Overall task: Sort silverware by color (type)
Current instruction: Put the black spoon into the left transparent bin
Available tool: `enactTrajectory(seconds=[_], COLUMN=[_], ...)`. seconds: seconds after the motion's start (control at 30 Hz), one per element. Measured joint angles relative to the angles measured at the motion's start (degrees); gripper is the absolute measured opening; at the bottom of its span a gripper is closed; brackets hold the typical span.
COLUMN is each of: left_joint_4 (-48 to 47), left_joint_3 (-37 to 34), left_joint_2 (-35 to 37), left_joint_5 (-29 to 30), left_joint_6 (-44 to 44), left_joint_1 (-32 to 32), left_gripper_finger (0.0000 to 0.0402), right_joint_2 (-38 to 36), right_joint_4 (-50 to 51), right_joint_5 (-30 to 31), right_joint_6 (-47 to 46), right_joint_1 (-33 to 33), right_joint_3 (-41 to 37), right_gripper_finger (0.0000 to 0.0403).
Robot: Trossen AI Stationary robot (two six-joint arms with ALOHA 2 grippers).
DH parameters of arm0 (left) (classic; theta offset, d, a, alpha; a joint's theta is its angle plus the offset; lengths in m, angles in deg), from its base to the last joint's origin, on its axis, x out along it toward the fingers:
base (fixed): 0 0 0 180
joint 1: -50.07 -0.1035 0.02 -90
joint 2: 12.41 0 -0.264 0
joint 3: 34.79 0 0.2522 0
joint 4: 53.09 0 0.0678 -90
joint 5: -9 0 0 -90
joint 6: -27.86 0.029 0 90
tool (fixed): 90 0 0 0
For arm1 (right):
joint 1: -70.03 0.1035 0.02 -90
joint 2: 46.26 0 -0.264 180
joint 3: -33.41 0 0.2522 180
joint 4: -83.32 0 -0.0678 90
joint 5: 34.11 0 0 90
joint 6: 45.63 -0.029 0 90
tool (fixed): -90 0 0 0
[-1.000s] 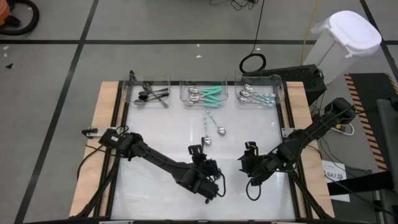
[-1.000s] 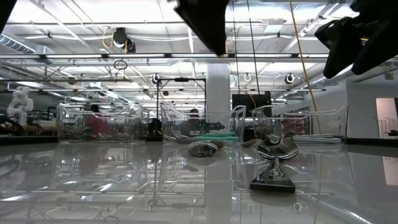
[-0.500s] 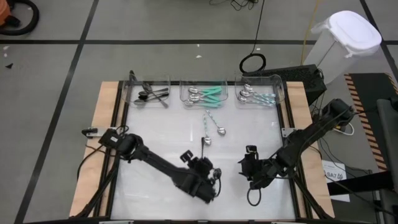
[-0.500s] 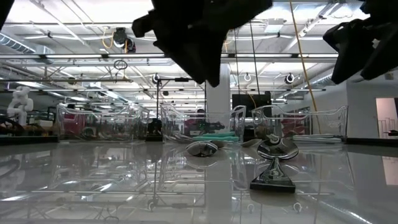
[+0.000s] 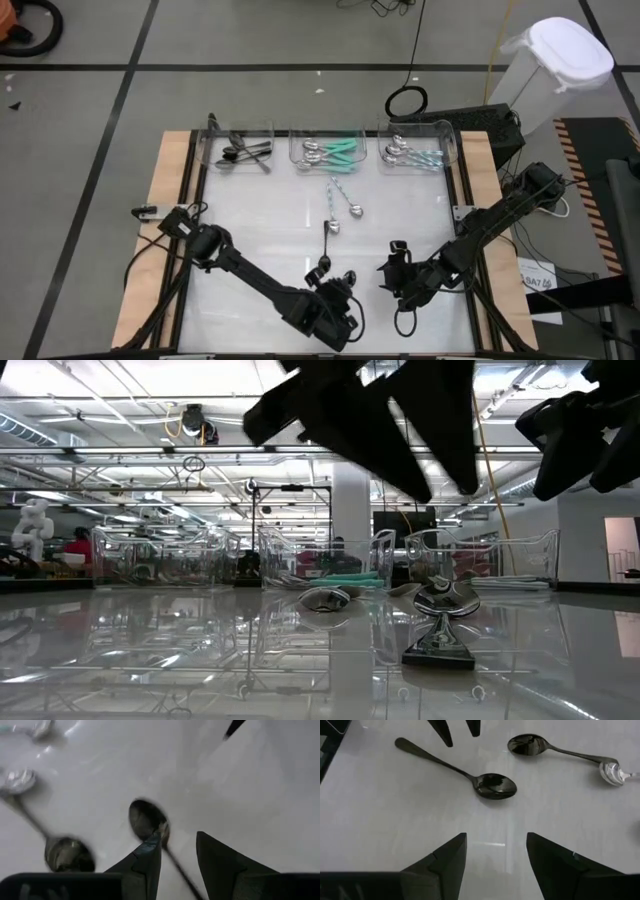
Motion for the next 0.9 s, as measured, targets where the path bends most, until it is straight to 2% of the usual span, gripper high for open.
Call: enactTrajectory(seconds=[0.37, 0.6, 0.9], left_joint_4=[1.03, 2.35, 2.71], left_joint_3=[-0.05, 0.02, -0.03], left_joint_2=[-1.53, -2.79, -3.69], left_joint_5=[-0.15, -2.17, -2.71], left_joint_6=[-12.94, -17.42, -17.76], left_joint_1=[-0.28, -0.38, -0.48], left_gripper_finger=[0.0124, 0.0124, 0.0125], right_joint_2=[-0.02, -0.02, -0.02], right_joint_4=[1.23, 1.1, 0.79], right_joint_5=[0.25, 4.16, 4.5], right_joint_6=[1.39, 2.59, 2.58], right_joint_1=[0.31, -0.04, -0.04], right_joint_3=[0.0, 0.0, 0.0], right_gripper_finger=[0.0201, 0.0201, 0.0201])
